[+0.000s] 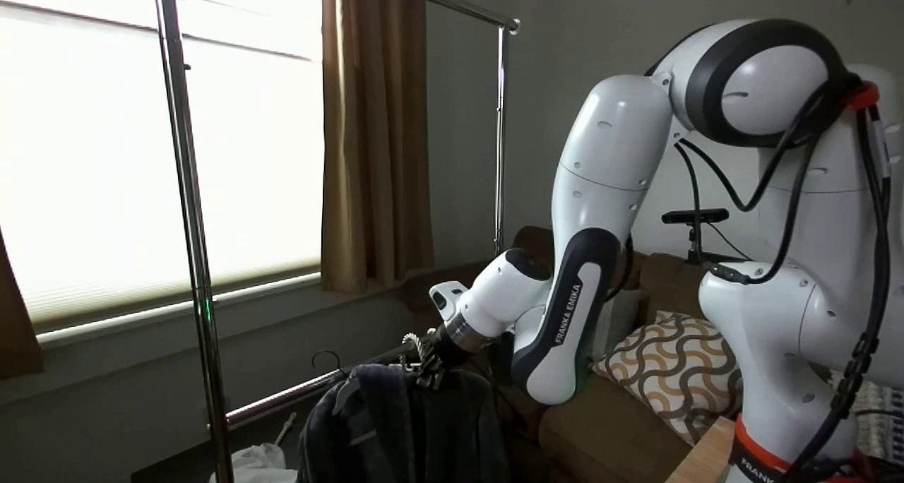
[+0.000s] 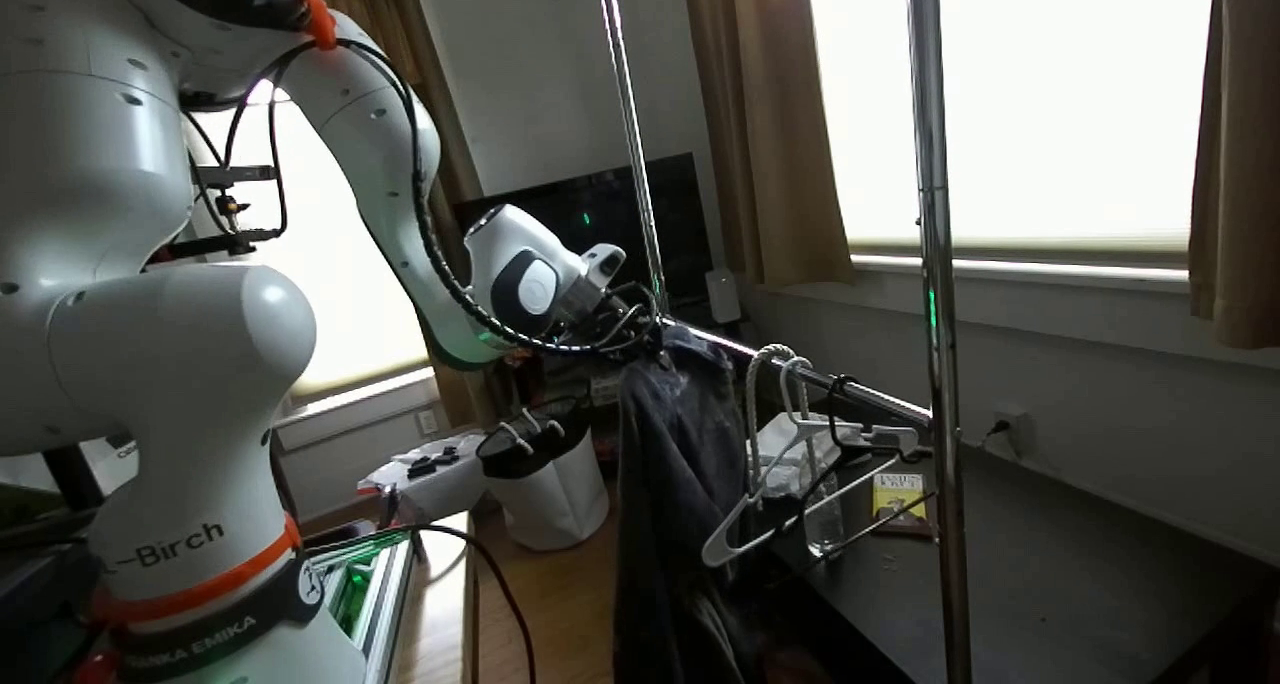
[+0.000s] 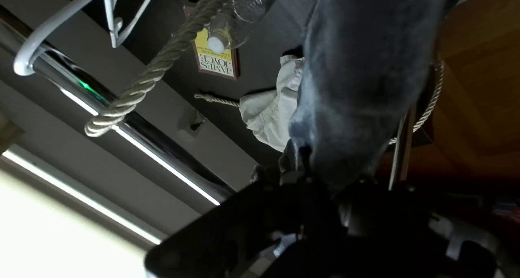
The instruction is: Move the hanger with the rob to the top rod
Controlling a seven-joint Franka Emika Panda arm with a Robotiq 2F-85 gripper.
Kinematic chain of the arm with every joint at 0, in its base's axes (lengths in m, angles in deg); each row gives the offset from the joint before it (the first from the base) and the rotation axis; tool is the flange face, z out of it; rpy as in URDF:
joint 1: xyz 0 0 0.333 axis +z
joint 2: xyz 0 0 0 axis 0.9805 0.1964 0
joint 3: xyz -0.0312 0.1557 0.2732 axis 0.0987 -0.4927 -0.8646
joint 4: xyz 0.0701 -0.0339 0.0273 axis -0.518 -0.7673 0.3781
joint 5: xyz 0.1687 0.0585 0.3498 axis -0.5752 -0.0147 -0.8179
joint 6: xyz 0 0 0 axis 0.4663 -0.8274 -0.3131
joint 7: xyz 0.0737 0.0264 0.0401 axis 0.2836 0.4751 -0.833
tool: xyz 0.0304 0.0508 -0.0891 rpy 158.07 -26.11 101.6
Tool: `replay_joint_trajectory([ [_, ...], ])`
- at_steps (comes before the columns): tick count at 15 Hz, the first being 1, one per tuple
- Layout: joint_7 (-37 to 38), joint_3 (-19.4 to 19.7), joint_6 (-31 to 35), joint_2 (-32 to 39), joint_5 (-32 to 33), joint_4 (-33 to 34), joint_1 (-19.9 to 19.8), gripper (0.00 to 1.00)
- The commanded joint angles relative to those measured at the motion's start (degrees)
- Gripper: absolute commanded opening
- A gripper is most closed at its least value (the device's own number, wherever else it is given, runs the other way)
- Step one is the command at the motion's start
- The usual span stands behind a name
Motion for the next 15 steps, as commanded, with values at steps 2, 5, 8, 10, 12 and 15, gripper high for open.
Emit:
replay_joint_trajectory([
  [2, -6.5, 11.8, 7.6, -2.7, -14.0, -10.7, 18.4, 0.02],
  [5, -8.3, 12.2, 3.8, -4.8, -11.9, -6.8, 17.1, 0.02],
  [8, -15.1, 16.4, 1.2, -7.8, -8.6, -5.8, 18.1, 0.02],
  [10, -12.6, 14.4, 1.3, -3.9, -9.6, -5.5, 16.9, 0.09],
  [12, -15.8, 17.0, -0.9, -6.2, -9.0, -5.4, 17.7, 0.09],
  [15, -18.0, 18.2, 2.3, -8.8, -8.0, -5.4, 17.8, 0.02],
])
